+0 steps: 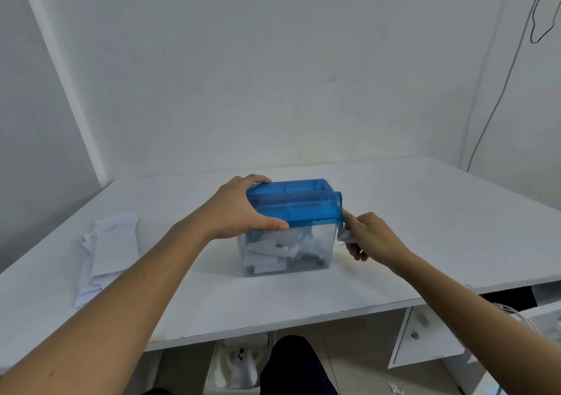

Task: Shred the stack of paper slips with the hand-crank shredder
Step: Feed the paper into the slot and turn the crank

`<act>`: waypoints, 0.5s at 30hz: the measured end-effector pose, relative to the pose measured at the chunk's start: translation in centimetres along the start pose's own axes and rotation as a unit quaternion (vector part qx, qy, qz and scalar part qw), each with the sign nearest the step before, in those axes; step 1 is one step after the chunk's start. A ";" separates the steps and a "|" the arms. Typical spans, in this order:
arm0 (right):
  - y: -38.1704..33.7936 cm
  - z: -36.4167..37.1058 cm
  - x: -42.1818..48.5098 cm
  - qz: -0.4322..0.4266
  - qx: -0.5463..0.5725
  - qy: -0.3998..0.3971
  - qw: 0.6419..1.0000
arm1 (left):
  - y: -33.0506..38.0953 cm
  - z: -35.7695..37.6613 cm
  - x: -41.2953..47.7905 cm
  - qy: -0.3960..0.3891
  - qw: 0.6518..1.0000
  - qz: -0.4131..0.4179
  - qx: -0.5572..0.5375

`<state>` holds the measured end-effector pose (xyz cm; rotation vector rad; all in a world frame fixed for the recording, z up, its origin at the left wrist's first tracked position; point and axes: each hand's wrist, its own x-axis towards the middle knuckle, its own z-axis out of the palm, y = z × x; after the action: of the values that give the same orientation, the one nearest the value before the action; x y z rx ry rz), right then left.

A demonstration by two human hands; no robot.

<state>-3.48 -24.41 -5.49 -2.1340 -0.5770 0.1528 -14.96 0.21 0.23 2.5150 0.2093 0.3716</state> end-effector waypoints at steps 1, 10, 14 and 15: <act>-0.5 -0.3 -0.2 -0.015 0.004 -0.017 1.000 | -0.2 -0.3 0.1 0.002 1.000 -0.006 0.001; -6.2 -3.2 1.1 -0.108 0.301 -0.151 0.935 | -2.3 -2.7 -0.7 -0.016 0.999 -0.031 0.015; -7.3 -1.1 3.8 -0.048 0.266 -0.051 0.961 | -2.4 -2.7 -1.3 -0.015 1.000 -0.024 0.001; -7.2 -0.3 4.4 -0.030 0.262 -0.029 0.964 | -2.4 -2.7 -1.4 -0.014 1.000 -0.024 -0.001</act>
<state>-1.96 -19.10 0.92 -1.6007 -0.5604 0.3006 -17.28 3.23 0.70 2.5065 0.2577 0.3177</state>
